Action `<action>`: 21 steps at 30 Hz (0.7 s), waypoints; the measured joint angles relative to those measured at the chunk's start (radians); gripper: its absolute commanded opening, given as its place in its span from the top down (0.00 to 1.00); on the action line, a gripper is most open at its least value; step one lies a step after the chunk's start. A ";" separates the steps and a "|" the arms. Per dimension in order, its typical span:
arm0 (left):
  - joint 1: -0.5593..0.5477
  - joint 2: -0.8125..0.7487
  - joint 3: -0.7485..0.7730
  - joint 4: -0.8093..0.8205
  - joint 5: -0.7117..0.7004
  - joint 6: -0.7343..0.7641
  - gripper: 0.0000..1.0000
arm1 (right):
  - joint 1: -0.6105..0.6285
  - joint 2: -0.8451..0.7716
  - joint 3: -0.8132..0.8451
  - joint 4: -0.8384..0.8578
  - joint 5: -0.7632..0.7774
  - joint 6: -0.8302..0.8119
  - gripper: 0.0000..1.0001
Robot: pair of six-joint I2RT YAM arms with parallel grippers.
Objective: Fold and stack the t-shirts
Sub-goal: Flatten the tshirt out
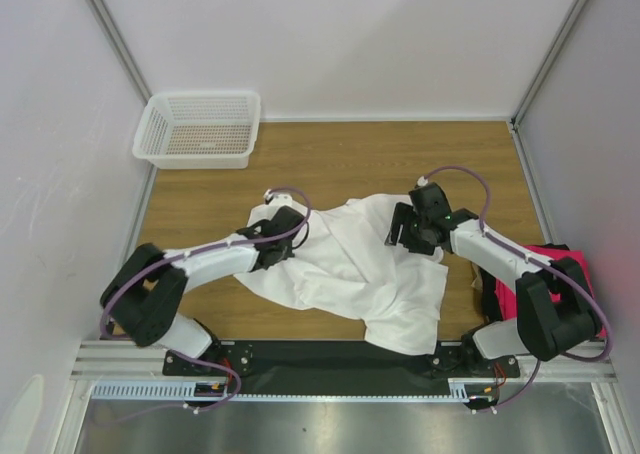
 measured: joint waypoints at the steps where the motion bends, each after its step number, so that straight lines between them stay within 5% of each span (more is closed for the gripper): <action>1: 0.000 -0.033 -0.013 -0.014 -0.004 -0.009 0.98 | 0.010 0.010 0.004 0.001 0.001 0.000 0.28; 8: 0.000 -0.308 -0.106 -0.108 -0.024 -0.104 0.97 | 0.090 0.089 0.044 0.040 -0.002 -0.015 0.30; 16: 0.000 -0.362 -0.198 -0.217 -0.024 -0.212 0.82 | 0.204 0.189 0.106 0.066 -0.010 -0.026 0.37; 21: 0.000 -0.406 -0.201 -0.259 -0.026 -0.235 0.65 | 0.230 0.239 0.135 0.062 -0.007 -0.039 0.86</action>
